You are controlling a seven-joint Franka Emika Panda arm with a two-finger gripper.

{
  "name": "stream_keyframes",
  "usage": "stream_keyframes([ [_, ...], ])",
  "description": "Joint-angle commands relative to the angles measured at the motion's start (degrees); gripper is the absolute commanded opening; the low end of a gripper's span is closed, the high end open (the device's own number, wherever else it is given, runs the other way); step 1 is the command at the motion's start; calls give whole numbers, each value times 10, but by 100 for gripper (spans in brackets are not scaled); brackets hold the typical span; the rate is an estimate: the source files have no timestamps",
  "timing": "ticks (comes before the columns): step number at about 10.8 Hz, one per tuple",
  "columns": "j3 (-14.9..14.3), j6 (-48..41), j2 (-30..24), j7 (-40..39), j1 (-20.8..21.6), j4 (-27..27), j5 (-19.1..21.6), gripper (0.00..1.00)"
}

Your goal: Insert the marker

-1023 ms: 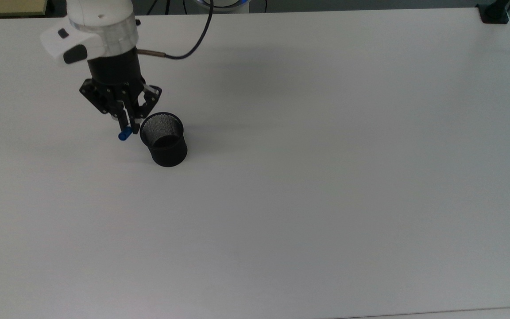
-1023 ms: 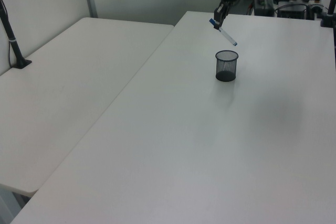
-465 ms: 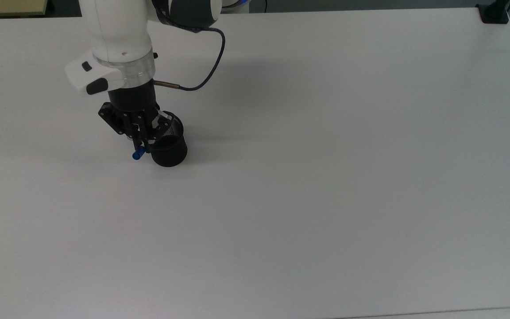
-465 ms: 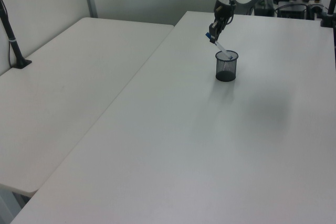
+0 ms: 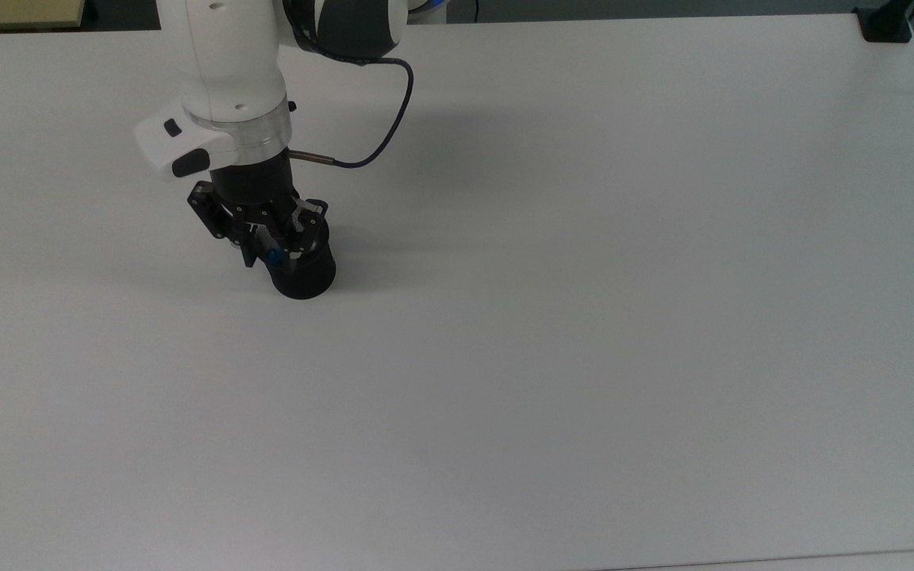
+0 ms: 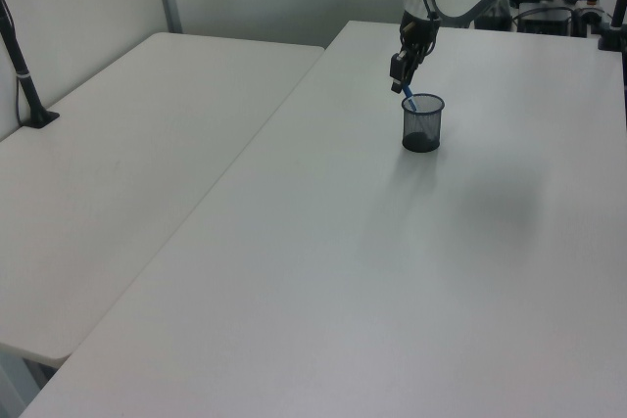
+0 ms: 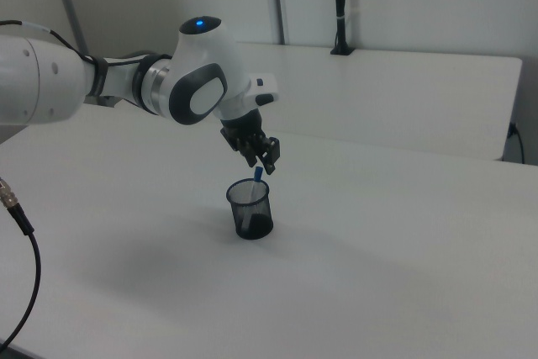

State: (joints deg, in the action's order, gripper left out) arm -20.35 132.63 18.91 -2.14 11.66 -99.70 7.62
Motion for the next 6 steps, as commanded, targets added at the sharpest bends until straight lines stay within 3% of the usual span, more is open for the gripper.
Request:
stream_keyframes([
  [1,-3,-89,-36,21,7,6,9,100],
  [4,0,-258,-73,21,4,70,8,100],
  [6,3,-338,-121,20,-1,84,7,100],
])
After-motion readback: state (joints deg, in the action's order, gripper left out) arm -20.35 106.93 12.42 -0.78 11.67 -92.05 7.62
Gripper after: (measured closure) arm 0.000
